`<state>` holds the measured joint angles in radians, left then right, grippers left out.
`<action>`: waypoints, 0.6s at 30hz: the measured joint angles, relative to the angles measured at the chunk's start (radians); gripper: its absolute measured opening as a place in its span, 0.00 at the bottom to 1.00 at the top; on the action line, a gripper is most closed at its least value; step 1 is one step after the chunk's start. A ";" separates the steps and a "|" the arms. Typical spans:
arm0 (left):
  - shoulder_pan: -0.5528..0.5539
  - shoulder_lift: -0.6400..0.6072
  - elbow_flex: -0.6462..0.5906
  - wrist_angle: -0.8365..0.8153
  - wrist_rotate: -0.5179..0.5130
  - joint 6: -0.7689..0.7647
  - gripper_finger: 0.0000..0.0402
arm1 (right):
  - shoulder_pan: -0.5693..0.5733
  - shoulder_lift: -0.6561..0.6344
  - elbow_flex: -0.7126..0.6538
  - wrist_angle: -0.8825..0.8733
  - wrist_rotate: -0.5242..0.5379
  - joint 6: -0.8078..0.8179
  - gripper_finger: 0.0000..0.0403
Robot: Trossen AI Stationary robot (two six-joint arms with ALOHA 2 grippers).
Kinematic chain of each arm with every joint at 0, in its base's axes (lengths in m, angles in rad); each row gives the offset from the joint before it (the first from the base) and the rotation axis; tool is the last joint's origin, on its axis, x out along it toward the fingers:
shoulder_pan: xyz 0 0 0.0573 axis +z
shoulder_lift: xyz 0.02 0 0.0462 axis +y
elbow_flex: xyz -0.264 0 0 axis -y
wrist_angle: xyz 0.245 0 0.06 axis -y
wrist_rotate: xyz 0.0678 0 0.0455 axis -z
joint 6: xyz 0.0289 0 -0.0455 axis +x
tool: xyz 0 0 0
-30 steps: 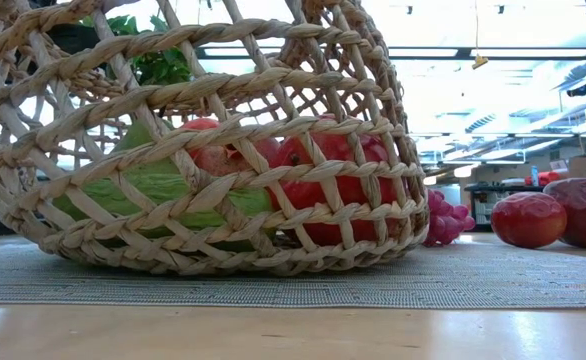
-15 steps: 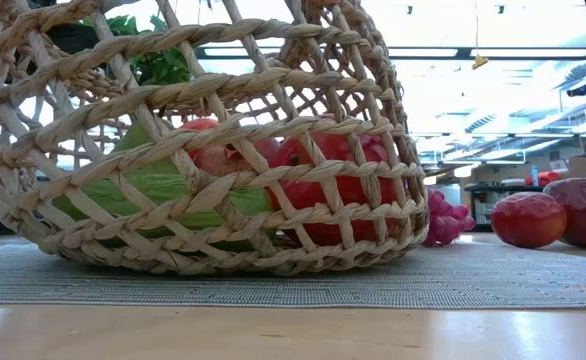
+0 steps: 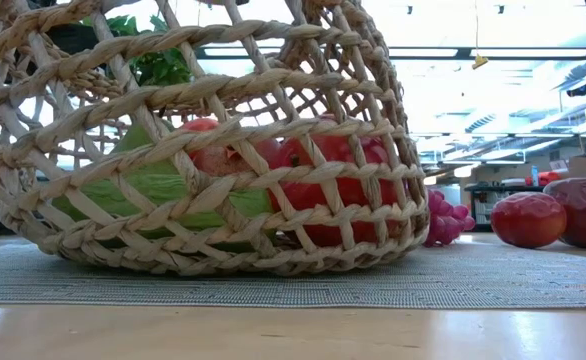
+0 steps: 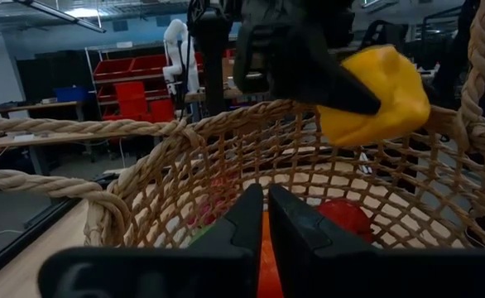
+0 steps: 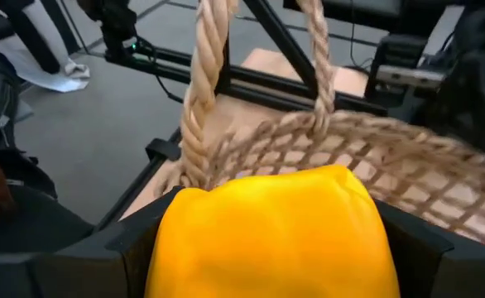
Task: Build produce basket
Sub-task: Put the bell pepper into the brown basket
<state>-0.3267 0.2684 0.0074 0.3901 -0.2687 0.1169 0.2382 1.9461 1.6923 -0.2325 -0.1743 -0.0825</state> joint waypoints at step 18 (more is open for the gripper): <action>0.000 0.000 0.000 0.000 0.000 0.000 0.08 | -0.004 0.000 0.057 -0.012 0.105 -0.008 0.77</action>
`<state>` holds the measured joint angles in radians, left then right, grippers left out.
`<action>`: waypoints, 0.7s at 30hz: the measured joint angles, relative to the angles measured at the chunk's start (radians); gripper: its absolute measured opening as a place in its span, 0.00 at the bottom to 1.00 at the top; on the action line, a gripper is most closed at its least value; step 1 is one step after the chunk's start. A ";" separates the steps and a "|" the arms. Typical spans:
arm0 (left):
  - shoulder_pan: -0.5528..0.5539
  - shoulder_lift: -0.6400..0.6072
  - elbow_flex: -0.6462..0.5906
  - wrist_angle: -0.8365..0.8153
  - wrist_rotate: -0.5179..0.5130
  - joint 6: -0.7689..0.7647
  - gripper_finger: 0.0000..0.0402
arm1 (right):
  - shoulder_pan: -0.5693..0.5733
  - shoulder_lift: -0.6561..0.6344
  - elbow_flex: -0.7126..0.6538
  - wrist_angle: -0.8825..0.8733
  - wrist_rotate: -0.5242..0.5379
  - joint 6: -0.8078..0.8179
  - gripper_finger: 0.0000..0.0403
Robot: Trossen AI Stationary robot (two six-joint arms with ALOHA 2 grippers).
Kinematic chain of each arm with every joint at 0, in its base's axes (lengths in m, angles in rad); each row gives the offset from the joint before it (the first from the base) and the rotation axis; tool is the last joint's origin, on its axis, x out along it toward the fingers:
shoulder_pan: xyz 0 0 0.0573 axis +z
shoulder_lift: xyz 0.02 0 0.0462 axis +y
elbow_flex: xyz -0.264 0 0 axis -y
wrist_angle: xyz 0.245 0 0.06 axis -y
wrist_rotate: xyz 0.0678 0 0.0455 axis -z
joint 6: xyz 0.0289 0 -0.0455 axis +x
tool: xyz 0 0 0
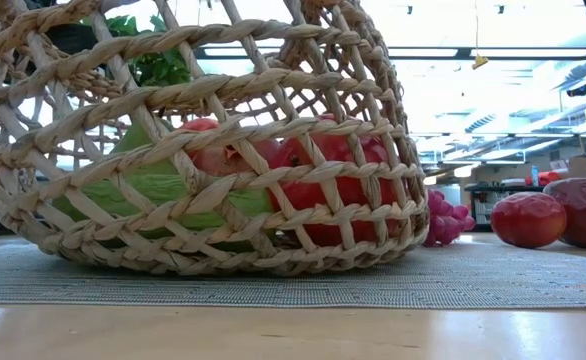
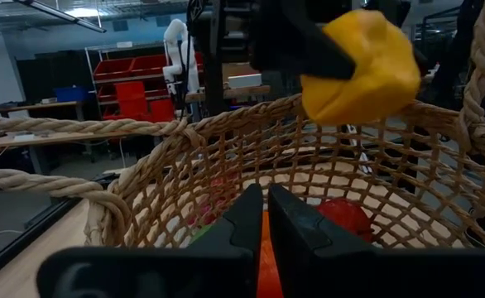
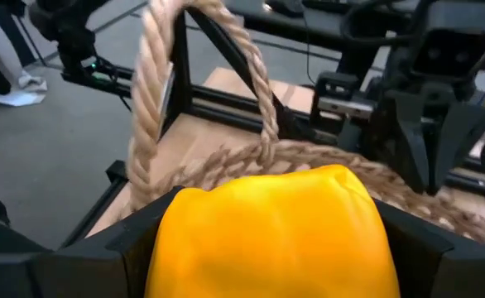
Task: Build produce basket
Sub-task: Put the bell pepper into the brown basket
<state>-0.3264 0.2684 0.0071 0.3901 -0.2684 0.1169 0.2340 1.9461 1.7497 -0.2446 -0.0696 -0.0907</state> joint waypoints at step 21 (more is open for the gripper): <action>0.000 0.000 0.000 0.000 0.000 0.000 0.09 | -0.048 0.000 0.001 -0.040 0.064 -0.181 0.77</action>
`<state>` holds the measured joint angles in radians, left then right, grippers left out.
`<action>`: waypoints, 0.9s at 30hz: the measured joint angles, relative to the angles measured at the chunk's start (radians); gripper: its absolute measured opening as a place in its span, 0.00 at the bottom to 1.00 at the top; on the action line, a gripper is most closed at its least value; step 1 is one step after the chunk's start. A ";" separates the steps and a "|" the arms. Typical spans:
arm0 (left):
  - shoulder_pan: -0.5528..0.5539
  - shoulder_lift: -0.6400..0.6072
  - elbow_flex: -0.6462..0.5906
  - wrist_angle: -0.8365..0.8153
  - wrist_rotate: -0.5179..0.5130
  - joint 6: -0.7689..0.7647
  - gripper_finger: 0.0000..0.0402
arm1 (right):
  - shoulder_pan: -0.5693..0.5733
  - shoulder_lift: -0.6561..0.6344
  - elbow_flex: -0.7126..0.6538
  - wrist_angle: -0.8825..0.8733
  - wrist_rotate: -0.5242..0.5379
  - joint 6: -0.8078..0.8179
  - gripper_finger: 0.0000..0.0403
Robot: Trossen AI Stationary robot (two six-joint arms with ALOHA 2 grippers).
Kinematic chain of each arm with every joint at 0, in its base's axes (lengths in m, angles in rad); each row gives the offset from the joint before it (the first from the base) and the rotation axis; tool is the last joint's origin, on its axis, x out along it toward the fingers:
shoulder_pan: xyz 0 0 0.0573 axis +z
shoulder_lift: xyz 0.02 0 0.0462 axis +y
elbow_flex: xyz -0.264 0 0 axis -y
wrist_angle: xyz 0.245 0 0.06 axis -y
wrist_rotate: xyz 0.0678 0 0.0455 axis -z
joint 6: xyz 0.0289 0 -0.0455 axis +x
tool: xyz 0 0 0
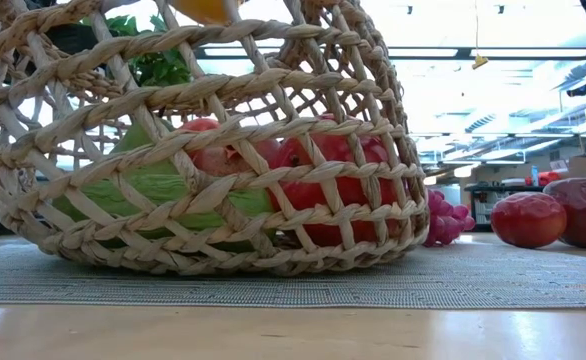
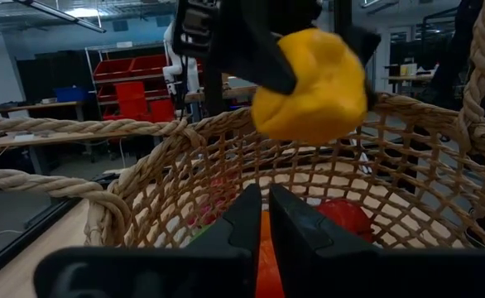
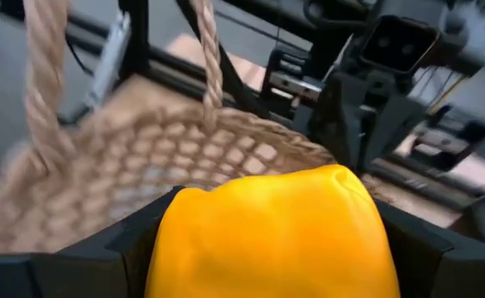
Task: Build produce basket
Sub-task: Put the bell pepper into the brown basket
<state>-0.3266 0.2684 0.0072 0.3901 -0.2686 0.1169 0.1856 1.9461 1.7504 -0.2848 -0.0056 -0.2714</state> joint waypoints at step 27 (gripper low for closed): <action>0.000 0.000 0.000 0.000 0.000 0.000 0.07 | 0.090 -0.005 0.002 -0.042 0.469 -0.889 0.80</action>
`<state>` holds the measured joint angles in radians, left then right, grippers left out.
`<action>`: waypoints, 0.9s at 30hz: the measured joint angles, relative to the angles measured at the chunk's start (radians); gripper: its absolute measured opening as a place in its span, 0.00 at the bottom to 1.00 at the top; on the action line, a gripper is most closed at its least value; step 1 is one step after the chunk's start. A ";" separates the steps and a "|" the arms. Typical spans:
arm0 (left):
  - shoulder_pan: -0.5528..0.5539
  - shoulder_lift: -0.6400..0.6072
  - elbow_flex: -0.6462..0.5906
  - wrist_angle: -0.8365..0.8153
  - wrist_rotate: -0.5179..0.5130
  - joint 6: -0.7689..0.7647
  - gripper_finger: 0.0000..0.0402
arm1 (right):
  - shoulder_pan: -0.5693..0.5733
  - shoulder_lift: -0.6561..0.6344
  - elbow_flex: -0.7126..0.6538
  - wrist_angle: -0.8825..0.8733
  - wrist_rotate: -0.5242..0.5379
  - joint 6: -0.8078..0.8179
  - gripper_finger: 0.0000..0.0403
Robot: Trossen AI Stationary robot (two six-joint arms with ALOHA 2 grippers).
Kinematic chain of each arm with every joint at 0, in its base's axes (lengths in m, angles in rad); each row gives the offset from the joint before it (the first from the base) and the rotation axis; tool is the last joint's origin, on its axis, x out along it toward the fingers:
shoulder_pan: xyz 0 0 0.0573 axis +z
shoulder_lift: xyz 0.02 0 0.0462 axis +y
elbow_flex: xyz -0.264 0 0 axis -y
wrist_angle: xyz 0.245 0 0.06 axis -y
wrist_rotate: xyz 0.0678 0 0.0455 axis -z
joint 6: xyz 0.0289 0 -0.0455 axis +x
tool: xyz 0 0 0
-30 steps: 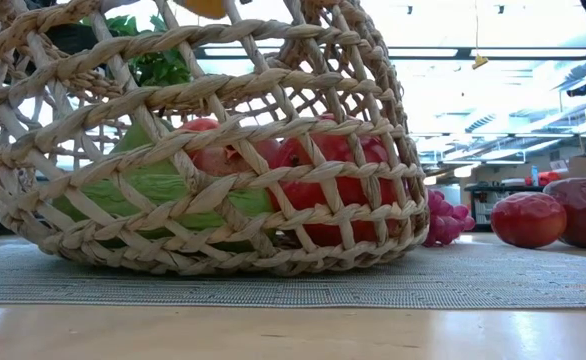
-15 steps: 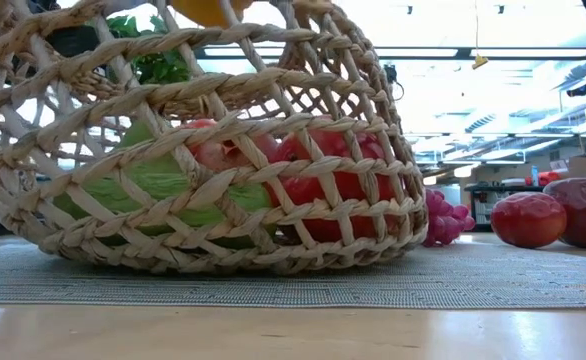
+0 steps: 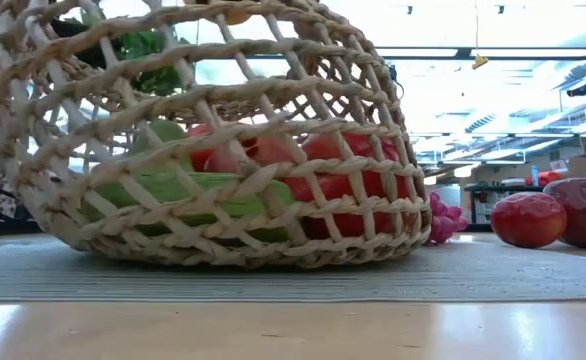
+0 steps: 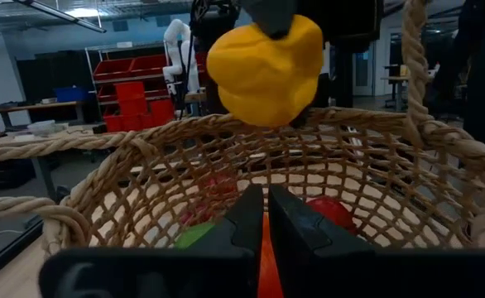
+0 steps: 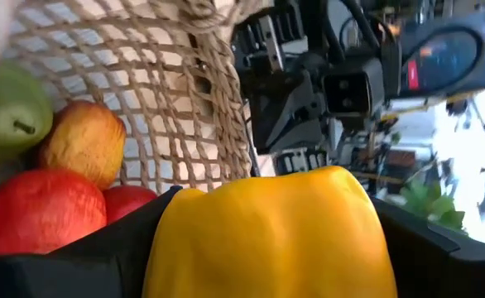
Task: Build produce basket
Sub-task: Put the bell pepper into the brown basket
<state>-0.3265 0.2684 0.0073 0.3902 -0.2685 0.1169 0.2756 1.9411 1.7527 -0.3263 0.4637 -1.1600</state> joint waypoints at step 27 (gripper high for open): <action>0.000 0.000 0.000 0.000 0.000 0.000 0.08 | -0.087 -0.017 0.119 -0.160 -0.276 1.045 0.80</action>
<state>-0.3265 0.2684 0.0073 0.3904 -0.2684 0.1169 0.1881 1.9246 1.8717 -0.4864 0.1879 -0.1150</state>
